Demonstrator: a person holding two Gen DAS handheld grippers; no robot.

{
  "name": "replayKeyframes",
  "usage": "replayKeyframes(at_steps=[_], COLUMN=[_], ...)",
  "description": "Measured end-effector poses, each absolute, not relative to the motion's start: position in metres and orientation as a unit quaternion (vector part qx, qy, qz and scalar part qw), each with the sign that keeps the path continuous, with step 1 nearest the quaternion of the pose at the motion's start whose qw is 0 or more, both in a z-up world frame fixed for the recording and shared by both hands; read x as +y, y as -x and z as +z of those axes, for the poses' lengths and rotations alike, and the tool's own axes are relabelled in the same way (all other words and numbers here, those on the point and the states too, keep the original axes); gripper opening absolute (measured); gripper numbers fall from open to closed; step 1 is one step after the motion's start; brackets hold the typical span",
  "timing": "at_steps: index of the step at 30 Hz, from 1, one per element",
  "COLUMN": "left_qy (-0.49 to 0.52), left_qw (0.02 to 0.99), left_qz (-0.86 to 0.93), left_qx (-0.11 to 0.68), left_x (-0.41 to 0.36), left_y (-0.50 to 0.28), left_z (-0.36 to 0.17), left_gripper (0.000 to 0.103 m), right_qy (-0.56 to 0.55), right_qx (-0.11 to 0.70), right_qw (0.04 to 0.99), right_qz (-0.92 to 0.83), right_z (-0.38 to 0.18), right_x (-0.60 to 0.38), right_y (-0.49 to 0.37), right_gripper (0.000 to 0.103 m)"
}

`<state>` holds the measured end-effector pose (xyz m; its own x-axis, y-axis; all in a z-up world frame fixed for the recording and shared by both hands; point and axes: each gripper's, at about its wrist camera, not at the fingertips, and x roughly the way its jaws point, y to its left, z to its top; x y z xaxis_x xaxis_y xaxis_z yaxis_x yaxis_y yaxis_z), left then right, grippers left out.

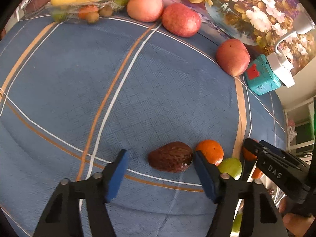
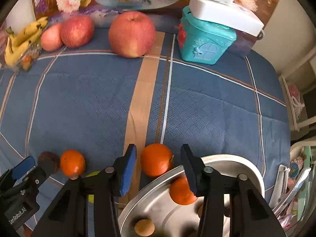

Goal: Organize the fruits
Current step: 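Grasp a tangerine with the right tool while the left tool grasps a brown oval fruit, then carry the tangerine and brown fruit over the steel plate and open both tools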

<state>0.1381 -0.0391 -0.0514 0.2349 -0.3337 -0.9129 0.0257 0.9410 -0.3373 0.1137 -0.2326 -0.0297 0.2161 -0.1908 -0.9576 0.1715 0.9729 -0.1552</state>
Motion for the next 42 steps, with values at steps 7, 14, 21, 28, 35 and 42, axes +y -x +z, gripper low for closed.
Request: replayKeyframes(at_steps=[7, 14, 21, 28, 35, 42], left_qy=[0.141, 0.163, 0.178, 0.177, 0.167, 0.143], left_qw=[0.774, 0.787, 0.803, 0.817, 0.827, 0.835], left_qz=[-0.129, -0.115, -0.107, -0.114, -0.126, -0.141], left_qx=[0.604, 0.584, 0.558, 0.537, 0.522, 0.513], left_x=[-0.043, -0.028, -0.006, -0.006, -0.010, -0.031], left_y=[-0.140, -0.140, -0.133, -0.128, -0.113, -0.107], left_z=[-0.050, -0.040, -0.019, 0.002, 0.021, 0.033], left_gripper=[0.049, 0.049, 0.049, 0.049, 0.049, 0.049], right_qy=[0.015, -0.020, -0.073, -0.113, -0.146, -0.175], right_qx=[0.614, 0.598, 0.555, 0.512, 0.480, 0.468], right_qw=[0.781, 0.795, 0.826, 0.848, 0.860, 0.859], right_qz=[-0.112, -0.099, -0.068, -0.074, -0.087, -0.108], right_z=[-0.035, -0.025, 0.007, 0.034, 0.047, 0.048], right_x=[-0.228, -0.227, -0.212, -0.196, -0.190, -0.206], right_y=[-0.116, -0.108, -0.094, -0.066, -0.039, -0.013], right_gripper=[0.035, 0.034, 0.034, 0.034, 0.034, 0.034])
